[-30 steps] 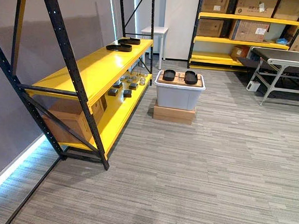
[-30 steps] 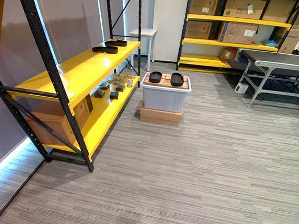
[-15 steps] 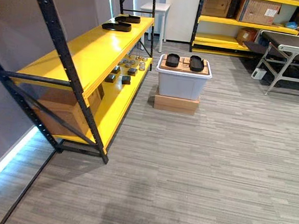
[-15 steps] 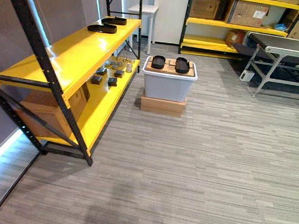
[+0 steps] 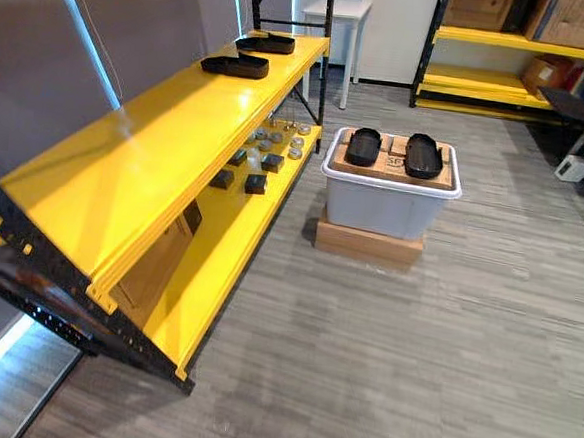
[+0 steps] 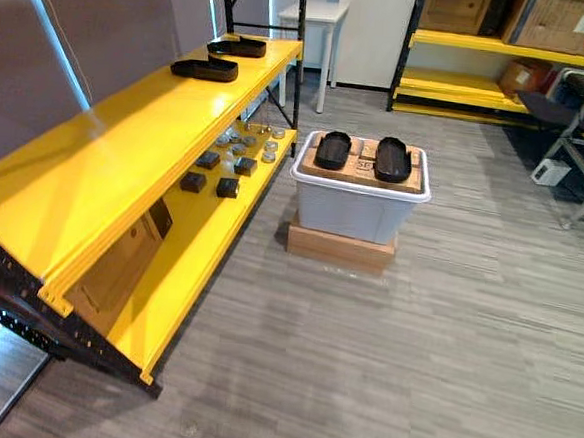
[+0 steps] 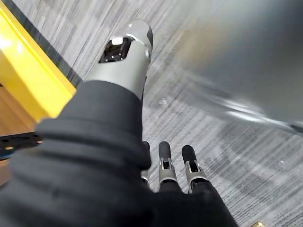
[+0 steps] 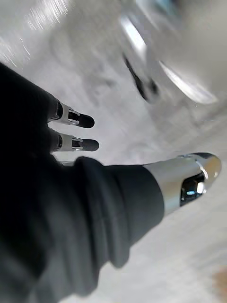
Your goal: Walk over and take plastic housings, then place them on the shelf
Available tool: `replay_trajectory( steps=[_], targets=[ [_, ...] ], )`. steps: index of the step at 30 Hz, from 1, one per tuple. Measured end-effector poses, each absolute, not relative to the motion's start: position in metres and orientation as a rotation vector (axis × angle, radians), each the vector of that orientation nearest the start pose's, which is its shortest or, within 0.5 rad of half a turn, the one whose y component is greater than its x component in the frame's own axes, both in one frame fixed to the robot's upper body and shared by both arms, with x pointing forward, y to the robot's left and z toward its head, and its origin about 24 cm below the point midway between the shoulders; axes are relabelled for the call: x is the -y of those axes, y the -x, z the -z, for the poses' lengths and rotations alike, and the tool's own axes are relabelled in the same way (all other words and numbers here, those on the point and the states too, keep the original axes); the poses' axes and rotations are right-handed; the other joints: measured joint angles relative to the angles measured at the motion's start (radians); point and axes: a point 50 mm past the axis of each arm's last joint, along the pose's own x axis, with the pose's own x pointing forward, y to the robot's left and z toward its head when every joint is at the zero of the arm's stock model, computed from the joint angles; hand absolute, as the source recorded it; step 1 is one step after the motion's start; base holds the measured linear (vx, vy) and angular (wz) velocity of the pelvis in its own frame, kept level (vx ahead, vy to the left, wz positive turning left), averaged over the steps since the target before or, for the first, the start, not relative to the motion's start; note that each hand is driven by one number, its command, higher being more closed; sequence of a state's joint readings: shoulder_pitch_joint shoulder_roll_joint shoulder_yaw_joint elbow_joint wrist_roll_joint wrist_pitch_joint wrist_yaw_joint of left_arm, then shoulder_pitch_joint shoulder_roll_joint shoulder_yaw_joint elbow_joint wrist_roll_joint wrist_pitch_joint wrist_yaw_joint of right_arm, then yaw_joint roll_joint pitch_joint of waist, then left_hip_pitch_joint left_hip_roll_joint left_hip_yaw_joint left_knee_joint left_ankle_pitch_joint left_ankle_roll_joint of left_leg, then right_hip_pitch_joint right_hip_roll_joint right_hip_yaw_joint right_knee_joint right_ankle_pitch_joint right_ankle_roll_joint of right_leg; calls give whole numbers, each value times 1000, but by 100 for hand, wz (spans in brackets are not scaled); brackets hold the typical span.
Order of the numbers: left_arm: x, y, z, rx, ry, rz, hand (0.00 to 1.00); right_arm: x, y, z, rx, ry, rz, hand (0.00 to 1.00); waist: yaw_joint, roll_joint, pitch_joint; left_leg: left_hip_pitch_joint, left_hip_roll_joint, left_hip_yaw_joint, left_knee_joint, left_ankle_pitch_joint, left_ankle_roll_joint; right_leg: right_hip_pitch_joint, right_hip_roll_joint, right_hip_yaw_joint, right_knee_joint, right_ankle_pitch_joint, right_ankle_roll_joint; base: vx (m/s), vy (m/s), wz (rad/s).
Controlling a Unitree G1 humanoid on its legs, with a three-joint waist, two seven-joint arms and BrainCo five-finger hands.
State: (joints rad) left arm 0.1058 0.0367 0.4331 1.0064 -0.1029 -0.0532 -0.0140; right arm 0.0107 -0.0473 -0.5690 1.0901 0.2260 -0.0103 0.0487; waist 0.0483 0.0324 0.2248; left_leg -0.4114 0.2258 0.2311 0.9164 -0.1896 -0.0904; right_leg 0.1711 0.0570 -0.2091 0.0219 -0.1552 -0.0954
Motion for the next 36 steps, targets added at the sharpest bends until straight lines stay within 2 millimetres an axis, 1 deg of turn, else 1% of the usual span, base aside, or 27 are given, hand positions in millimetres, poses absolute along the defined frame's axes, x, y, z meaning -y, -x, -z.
replay_trajectory(
  steps=[2, 3, 4, 5, 6, 8, 9, 10, 11, 12, 14, 16, 17, 18, 19, 20, 21, 22, 23, 24, 25, 27, 29, 31, 32, 33, 36],
  targets=[
    [-219, -72, 160, -1042, 249, -483, 0, 225, -130, 149, -922, -440, 529, 0, 29, -12, 7, -47, -63, -76, -411, 30, 4, 53, -29, 67, -29, -31, 34, 560, 107, -118],
    [-212, -62, 163, -1078, 237, -464, 0, 226, -146, 144, -899, -394, 483, 0, 49, 3, 0, -63, -60, -117, -624, 81, -40, 102, -32, 105, -59, -57, 66, 665, 206, -99],
    [-213, -56, 164, -1100, 224, -464, 0, 223, -148, 144, -912, -372, 468, 0, 69, -13, -4, -61, -75, -124, -606, 164, -43, 159, -65, 123, -69, -89, 109, 851, 292, -79],
    [-216, -52, 164, -1111, 214, -470, 0, 221, -148, 145, -923, -359, 454, 0, 73, -28, -13, -47, -101, -130, -597, 219, -11, 179, -84, 120, -56, -97, 123, 932, 347, -27],
    [-220, -52, 163, -1112, 197, -464, 0, 218, -147, 146, -933, -345, 437, 0, 68, -48, -37, -32, -153, -168, -583, 292, 75, 157, -128, 114, 52, -115, 160, 995, 348, 23],
    [-224, -58, 162, -1111, 161, -437, 0, 216, -149, 146, -939, -333, 421, 0, 46, -63, -31, 17, -193, -165, -528, 202, 99, 34, -184, 118, 425, -69, 211, 852, 293, 35],
    [-226, -58, 162, -1118, 146, -429, 0, 213, -150, 146, -942, -338, 416, 0, 40, -76, -22, 104, -217, -157, -537, 147, 113, -47, -220, 115, 676, 114, 219, 668, 210, 17],
    [-227, -57, 162, -1122, 139, -424, 0, 212, -145, 148, -954, -340, 418, 0, 35, -78, -19, 160, -224, -158, -559, 126, 123, -85, -248, 107, 785, 237, 226, 820, 211, 19],
    [-226, -61, 162, -1125, 114, -390, 0, 213, -143, 149, -962, -332, 415, 0, 23, -73, -11, 279, -236, -171, -616, 100, 134, -150, -322, 17, 977, 216, 191, 760, 157, 35],
    [-223, -68, 161, -1115, 94, -351, 0, 213, -140, 149, -968, -316, 402, 0, 4, -56, -8, 382, -231, -203, -680, 93, 136, -208, -366, -84, 1062, 132, 117, 725, 130, 45],
    [-221, -86, 158, -1078, 69, -310, 0, 210, -136, 151, -984, -298, 380, 0, -13, -40, -6, 507, -203, -236, -769, 89, 136, -298, -349, -155, 994, 32, 118, 635, 25, 61],
    [-219, -103, 155, -1039, 56, -278, 0, 211, -129, 153, -999, -296, 388, 0, -24, -40, -5, 586, -176, -257, -810, 69, 133, -374, -296, -167, 761, -25, 135, 599, -86, 63],
    [-216, -111, 153, -1019, 47, -257, 0, 213, -126, 154, -1006, -292, 395, 0, -38, -41, -4, 618, -163, -267, -817, 48, 126, -410, -261, -158, 539, -11, 143, 722, -255, 69],
    [-214, -118, 151, -998, 45, -246, 0, 215, -120, 155, -1016, -289, 404, 0, -46, -50, -6, 651, -161, -268, -828, 20, 110, -420, -242, -154, 282, 64, 157, 606, -228, 74],
    [-213, -119, 150, -988, 47, -245, 0, 215, -115, 156, -1027, -289, 411, 0, -53, -62, -9, 673, -166, -271, -836, -1, 97, -427, -243, -150, 170, 107, 170, 789, -386, 83],
    [-209, -118, 151, -994, 57, -243, 0, 220, -107, 158, -1038, -289, 431, 0, -74, -62, -14, 714, -158, -294, -842, -47, 71, -437, -233, -100, 180, 272, 131, 681, -334, 38],
    [-202, -116, 153, -1004, 80, -239, 0, 225, -109, 156, -1033, -282, 444, 0, -63, -25, -25, 713, -128, -290, -810, -46, 75, -467, -206, -83, 256, 209, 110, 809, -388, 12],
    [-201, -115, 154, -1007, 89, -246, 0, 226, -109, 156, -1027, -288, 452, 0, -57, -14, -27, 693, -118, -292, -759, -46, 74, -467, -191, -78, 271, 186, 98, 508, -213, -39],
    [-200, -109, 156, -1021, 111, -266, 0, 228, -106, 157, -1026, -309, 480, 0, -53, 2, -31, 661, -102, -293, -652, -45, 69, -450, -168, -80, 276, 159, 90, 490, -191, -26],
    [-198, -102, 158, -1029, 160, -313, 0, 229, -101, 157, -1026, -329, 509, 0, -58, 17, -27, 595, -77, -294, -443, -14, 18, -394, -137, -94, 262, 126, 89, 589, -228, -7],
    [-197, -100, 158, -1018, 219, -364, 0, 231, -91, 159, -1043, -322, 521, 0, -63, 29, -22, 500, -49, -310, -197, 102, -81, -324, -111, -105, 242, 92, 77, 695, -249, 8],
    [-199, -101, 157, -995, 254, -395, 0, 230, -79, 161, -1073, -328, 542, 0, -50, 24, -17, 348, -15, -291, 118, 91, -126, -222, -82, -105, 196, 72, 58, 628, -163, -3],
    [-204, -103, 156, -975, 268, -417, 0, 227, -72, 164, -1092, -347, 559, 0, -43, 11, -15, 274, 29, -164, 107, 31, -84, -121, -82, -104, 139, 83, 69, 451, -57, -23],
    [-200, -103, 155, -965, 291, -426, 0, 231, -71, 163, -1071, -374, 599, 0, -29, 12, -20, 284, -23, -79, -344, -16, -48, -55, -105, -77, 82, 83, 90, 390, 50, -44],
    [-199, -102, 156, -967, 295, -426, 0, 231, -72, 162, -1069, -372, 598, 0, -25, 18, -25, 287, -50, -106, -492, 1, -30, -51, -106, -69, 71, 84, 97, 410, 156, -65],
    [-197, -101, 156, -974, 301, -422, 0, 235, -74, 161, -1058, -362, 600, 0, -17, 36, -35, 287, -85, -182, -666, 176, 3, -51, -92, -38, 61, 77, 117, 339, 163, -61],
    [-208, -103, 154, -973, 248, -403, 0, 223, -71, 164, -1083, -372, 573, 0, -30, -24, -44, 337, -137, -168, -708, 166, 44, -37, -148, -20, 93, 48, 161, 414, 143, -8]
  ],
)
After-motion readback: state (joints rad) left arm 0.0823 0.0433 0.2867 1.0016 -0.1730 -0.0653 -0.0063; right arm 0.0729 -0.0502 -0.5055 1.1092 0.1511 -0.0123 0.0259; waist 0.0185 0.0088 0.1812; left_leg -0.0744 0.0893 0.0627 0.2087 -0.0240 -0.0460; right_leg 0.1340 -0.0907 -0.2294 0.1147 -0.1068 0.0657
